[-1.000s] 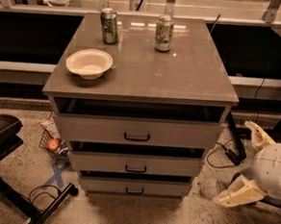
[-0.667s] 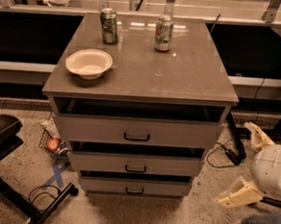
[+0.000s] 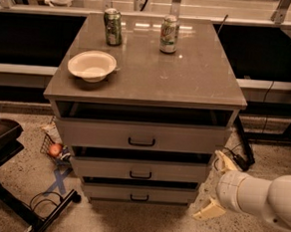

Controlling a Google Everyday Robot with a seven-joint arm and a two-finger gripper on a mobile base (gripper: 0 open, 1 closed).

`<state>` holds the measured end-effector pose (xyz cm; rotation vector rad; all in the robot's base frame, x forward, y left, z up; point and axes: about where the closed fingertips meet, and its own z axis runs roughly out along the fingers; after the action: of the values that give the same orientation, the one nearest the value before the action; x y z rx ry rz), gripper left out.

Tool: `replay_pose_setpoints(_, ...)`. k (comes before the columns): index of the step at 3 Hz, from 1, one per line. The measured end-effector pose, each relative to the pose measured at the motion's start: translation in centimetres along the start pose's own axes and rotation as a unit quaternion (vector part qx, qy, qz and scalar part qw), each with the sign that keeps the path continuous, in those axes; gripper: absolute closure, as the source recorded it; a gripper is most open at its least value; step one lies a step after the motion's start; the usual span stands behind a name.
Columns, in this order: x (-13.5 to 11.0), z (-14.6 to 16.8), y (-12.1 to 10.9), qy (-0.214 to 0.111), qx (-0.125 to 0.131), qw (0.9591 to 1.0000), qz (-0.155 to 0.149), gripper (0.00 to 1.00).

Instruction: Open bottom drawer

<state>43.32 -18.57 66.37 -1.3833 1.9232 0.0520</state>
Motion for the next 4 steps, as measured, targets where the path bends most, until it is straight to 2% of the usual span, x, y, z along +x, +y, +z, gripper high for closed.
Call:
replay_pose_setpoints(1, 3.9, 6.3, 1.3, 0.0, -0.003, 0.9999, 0.01, 0.0)
replay_pose_setpoints(2, 7.6, 13.1, 3.9, -0.025, -0.017, 0.9988, 0.039, 0.0)
replay_pose_setpoints(3, 7.6, 13.1, 3.9, -0.025, -0.017, 0.9988, 0.039, 0.0)
replay_pose_setpoints(4, 8.1, 15.9, 5.0, -0.016, -0.038, 0.9984, 0.038, 0.0)
